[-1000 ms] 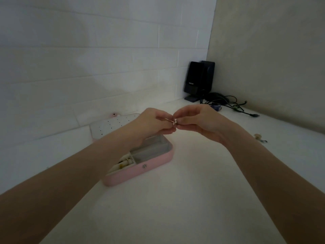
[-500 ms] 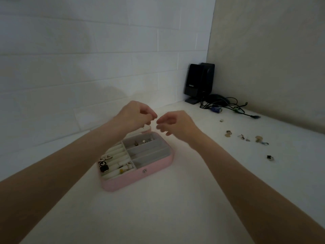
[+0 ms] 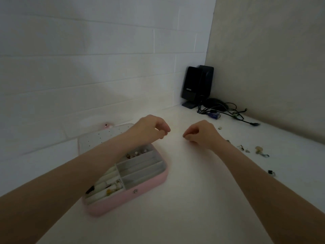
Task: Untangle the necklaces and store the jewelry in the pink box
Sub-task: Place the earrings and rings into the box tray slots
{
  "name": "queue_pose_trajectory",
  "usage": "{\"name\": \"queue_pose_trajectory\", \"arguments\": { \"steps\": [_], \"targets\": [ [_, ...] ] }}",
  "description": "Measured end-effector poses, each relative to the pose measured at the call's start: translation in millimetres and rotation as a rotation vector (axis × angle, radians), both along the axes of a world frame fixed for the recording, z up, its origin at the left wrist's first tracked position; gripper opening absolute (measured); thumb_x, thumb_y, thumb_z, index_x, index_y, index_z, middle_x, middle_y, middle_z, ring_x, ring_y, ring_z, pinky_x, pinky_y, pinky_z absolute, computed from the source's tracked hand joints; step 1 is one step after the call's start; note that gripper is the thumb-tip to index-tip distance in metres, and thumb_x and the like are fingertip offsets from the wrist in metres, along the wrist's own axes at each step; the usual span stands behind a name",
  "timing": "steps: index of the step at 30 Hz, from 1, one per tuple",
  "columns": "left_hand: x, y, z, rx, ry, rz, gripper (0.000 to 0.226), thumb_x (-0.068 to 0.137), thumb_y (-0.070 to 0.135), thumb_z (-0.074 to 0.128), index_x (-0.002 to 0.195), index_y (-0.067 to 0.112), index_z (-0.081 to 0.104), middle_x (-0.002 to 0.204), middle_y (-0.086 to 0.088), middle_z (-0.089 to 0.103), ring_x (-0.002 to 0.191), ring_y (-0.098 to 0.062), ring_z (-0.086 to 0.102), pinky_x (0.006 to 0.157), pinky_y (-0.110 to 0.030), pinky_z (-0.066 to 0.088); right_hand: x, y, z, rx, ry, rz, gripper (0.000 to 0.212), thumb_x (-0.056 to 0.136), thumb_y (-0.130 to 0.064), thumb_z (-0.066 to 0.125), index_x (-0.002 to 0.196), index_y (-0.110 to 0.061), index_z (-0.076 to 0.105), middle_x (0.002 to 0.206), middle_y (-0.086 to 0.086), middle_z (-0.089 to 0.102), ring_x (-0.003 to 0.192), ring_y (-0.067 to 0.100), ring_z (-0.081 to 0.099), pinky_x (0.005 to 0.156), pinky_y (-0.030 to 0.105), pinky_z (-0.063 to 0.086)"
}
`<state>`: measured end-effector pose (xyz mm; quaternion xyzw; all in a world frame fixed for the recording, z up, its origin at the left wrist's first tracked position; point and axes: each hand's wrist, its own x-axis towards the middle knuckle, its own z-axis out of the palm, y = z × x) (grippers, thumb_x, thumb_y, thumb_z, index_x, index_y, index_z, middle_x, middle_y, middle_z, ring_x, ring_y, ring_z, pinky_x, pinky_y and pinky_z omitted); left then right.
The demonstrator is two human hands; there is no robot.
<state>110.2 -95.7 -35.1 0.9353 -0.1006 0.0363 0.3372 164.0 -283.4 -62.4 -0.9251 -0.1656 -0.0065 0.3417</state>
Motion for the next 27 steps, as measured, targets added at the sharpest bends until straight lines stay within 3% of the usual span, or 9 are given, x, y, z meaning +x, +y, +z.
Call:
{"name": "queue_pose_trajectory", "arguments": {
  "steps": [3,5,8,12,15,19,22,25,27],
  "targets": [
    [9,-25,-1,-0.01,-0.021,-0.014,0.016,0.086,0.016,0.063,0.102,0.018,0.063,0.097,0.002,0.065,0.08,-0.01,0.062,0.07,-0.015,0.048,-13,-15,12,0.23,0.219,0.053,0.009,0.083,-0.005,0.065,0.084,-0.011,0.072,0.074,0.003,0.068,0.063,0.008,0.059,0.057,0.014,0.048],
    [14,-46,0,-0.185,0.087,-0.034,0.019,0.087,0.013,0.064,0.104,0.009,0.065,0.091,-0.002,0.066,0.078,-0.014,0.065,0.072,-0.019,0.053,-21,-27,19,0.374,0.277,0.08,0.009,0.083,-0.003,0.065,0.084,-0.009,0.071,0.077,0.006,0.069,0.066,0.009,0.061,0.06,0.014,0.05],
    [17,-75,5,-0.485,0.272,-0.058,0.017,0.088,0.005,0.06,0.101,-0.005,0.066,0.083,-0.01,0.068,0.075,-0.014,0.066,0.07,-0.014,0.055,-29,-46,27,0.443,0.256,0.064,0.008,0.08,0.0,0.067,0.088,-0.003,0.07,0.075,0.009,0.068,0.063,0.009,0.061,0.059,0.014,0.05],
    [19,-103,5,-0.605,0.33,-0.021,0.017,0.084,-0.001,0.064,0.098,-0.008,0.066,0.081,-0.012,0.067,0.071,-0.013,0.066,0.066,-0.012,0.054,-28,-76,28,0.254,0.157,-0.057,0.013,0.079,-0.008,0.071,0.09,-0.009,0.065,0.079,0.007,0.069,0.062,0.011,0.06,0.054,0.016,0.045],
    [21,-118,4,-0.594,0.306,0.021,0.013,0.082,0.0,0.067,0.093,-0.007,0.067,0.078,-0.011,0.066,0.067,-0.013,0.064,0.063,-0.012,0.054,-18,-100,21,-0.064,-0.013,-0.141,0.021,0.084,-0.012,0.066,0.105,-0.013,0.066,0.107,0.005,0.066,0.09,0.013,0.06,0.07,0.015,0.043],
    [19,-123,2,-0.515,0.256,0.03,0.009,0.082,0.004,0.068,0.087,-0.003,0.068,0.073,-0.01,0.065,0.062,-0.012,0.062,0.062,-0.013,0.055,-14,-109,5,-0.327,-0.003,-0.09,0.03,0.091,-0.01,0.053,0.118,-0.017,0.063,0.125,0.006,0.056,0.113,0.021,0.053,0.082,0.019,0.036],
    [16,-120,2,-0.462,0.219,0.033,0.007,0.081,0.008,0.07,0.078,0.002,0.068,0.072,-0.009,0.067,0.059,-0.011,0.063,0.064,-0.014,0.055,-16,-103,-3,-0.323,-0.098,-0.09,0.026,0.09,-0.006,0.052,0.11,-0.013,0.068,0.116,0.006,0.06,0.105,0.02,0.055,0.076,0.016,0.036],
    [12,-114,3,-0.431,0.21,0.027,0.008,0.08,0.009,0.071,0.075,0.005,0.068,0.071,-0.008,0.067,0.061,-0.011,0.064,0.069,-0.017,0.056,-16,-96,-2,-0.293,-0.126,-0.046,0.018,0.086,-0.007,0.06,0.098,-0.01,0.072,0.091,-0.003,0.063,0.08,0.009,0.054,0.058,0.007,0.034],
    [8,-111,3,-0.41,0.205,0.02,0.007,0.081,0.009,0.07,0.074,0.006,0.068,0.072,-0.007,0.068,0.065,-0.013,0.064,0.074,-0.021,0.056,-19,-90,2,-0.282,-0.084,0.003,0.015,0.084,-0.007,0.062,0.094,-0.011,0.073,0.079,-0.009,0.057,0.067,0.0,0.048,0.055,0.002,0.034]
  ]
}}
